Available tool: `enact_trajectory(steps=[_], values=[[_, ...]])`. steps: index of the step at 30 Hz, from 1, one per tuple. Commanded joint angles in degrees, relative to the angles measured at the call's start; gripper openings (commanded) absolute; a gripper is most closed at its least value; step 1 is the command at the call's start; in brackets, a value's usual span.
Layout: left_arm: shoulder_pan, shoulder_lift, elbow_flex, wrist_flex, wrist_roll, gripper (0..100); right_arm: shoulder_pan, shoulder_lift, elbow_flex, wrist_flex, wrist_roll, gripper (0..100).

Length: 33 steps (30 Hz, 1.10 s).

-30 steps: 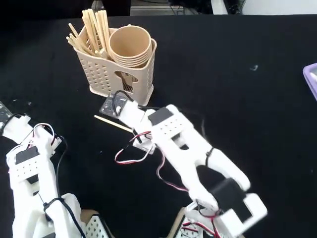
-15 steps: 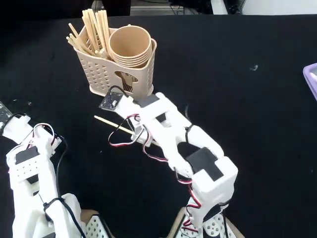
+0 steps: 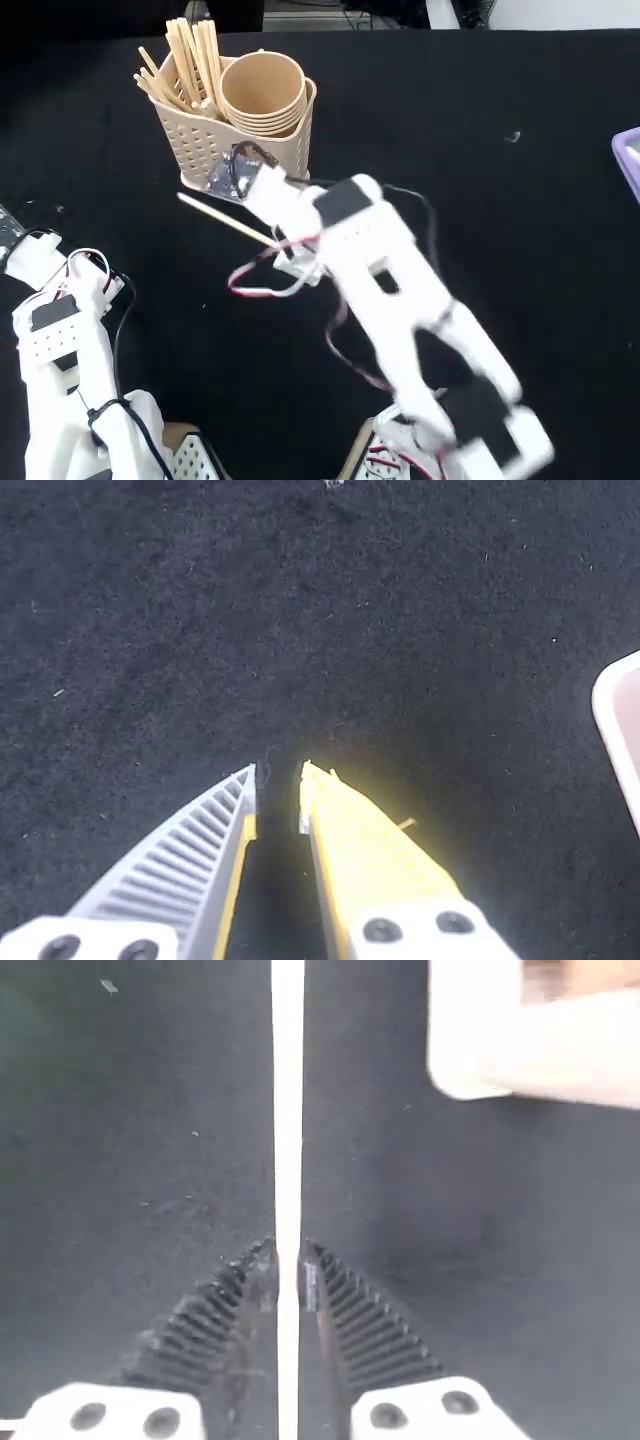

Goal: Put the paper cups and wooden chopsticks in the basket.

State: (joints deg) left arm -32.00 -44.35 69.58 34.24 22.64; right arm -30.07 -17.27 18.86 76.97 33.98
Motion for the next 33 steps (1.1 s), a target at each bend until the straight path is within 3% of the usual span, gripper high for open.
enact_trajectory(steps=[1,5,9,13,17,28,30,33], values=[[-0.9,-1.1,-0.7,-1.1,0.4,8,-0.8,-14.9,-1.6,-1.8,-0.6,1.0],[-1.4,-1.1,-0.8,-1.1,0.5,8,-6.1,-22.3,-1.2,-15.4,-12.1,1.0],[-1.3,-1.1,-0.7,-1.1,0.5,8,-6.8,-19.3,-0.7,-36.2,-23.0,1.1],[-1.3,-1.1,-0.7,-1.1,0.5,8,-6.9,-11.8,-1.1,-55.6,-28.5,1.1],[-1.3,-1.1,-0.7,-1.1,0.5,8,-6.9,-3.4,-7.6,-67.4,-29.4,1.1],[-1.2,-1.1,-0.6,-1.1,0.4,8,-4.5,27.4,-35.7,-68.2,-28.9,1.2],[-1.2,-1.1,-0.5,-1.1,0.4,8,-3.1,32.3,-41.0,-61.8,-28.9,2.6],[-1.2,-1.1,-0.5,-1.1,0.3,8,-2.4,37.1,-50.6,-49.1,-29.3,14.5]])
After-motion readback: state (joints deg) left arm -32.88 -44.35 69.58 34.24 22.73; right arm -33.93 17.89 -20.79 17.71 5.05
